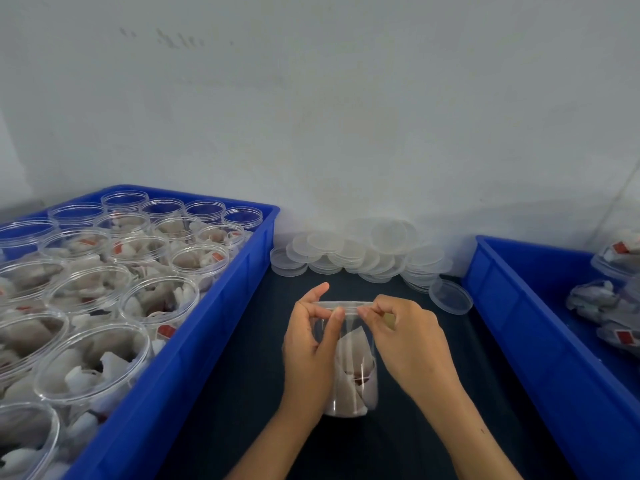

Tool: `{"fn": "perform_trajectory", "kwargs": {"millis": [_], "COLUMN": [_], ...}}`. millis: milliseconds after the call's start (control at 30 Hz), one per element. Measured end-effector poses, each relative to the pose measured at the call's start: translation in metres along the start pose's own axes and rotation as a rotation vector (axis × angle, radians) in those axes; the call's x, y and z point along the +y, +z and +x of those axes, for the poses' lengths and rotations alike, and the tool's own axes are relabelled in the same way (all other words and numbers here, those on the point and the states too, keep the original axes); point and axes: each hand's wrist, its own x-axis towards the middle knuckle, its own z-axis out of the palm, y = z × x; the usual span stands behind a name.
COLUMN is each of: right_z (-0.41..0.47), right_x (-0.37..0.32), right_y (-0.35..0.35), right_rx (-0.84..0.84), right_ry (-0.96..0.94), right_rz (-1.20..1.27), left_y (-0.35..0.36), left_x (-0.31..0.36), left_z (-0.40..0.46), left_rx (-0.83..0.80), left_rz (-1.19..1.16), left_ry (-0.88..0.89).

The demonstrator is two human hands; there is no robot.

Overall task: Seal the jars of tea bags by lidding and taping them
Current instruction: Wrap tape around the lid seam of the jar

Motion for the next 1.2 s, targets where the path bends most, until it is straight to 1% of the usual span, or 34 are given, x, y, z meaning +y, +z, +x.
{"fn": "perform_trajectory", "kwargs": {"millis": [200,467,667,833,900,967,1067,1200], "right_z": [-0.002,-0.004,-0.002,-0.002,-0.004,-0.004,-0.004,-0.003], "right_x": [-0.002,-0.002,0.004,0.001,-0.002,-0.006,-0.007,-0.004], "right_y": [0.001,-0.003,-0.003,0.003,0.005,0.008,0.008,-0.003], "right_rx": [0.015,-0.014,-0.030,-0.003,0.012,0.015,0.019,-0.042], "right_ry": [-0.009,-0.026,-0.006,-0.021,-0.021,-0.020,-0.033,-0.055], "right_rz": [-0.020,0.009,0.117,0.069,0.038,0.026,0.013,-0.051], "left_y": [0.002,0.002,0.004,0.002,0.000,-0.001,-0.004,-0.008], "left_x": [-0.001,-0.007,-0.008,-0.006,-0.005,-0.005,-0.004,-0.005], "left_z": [-0.002,-0.003,-0.002,0.000,0.000,0.001,0.006,0.010], "left_rx": [0.044,0.038,0.047,0.047,0.064,0.071,0.011,-0.055], "left_rz": [0.009,0.045,0.089,-0.001,-0.040,-0.037,0.010,-0.033], "left_ry": [0.023,0.063,0.065,0.031,-0.016,-0.123,-0.279,-0.285]}}
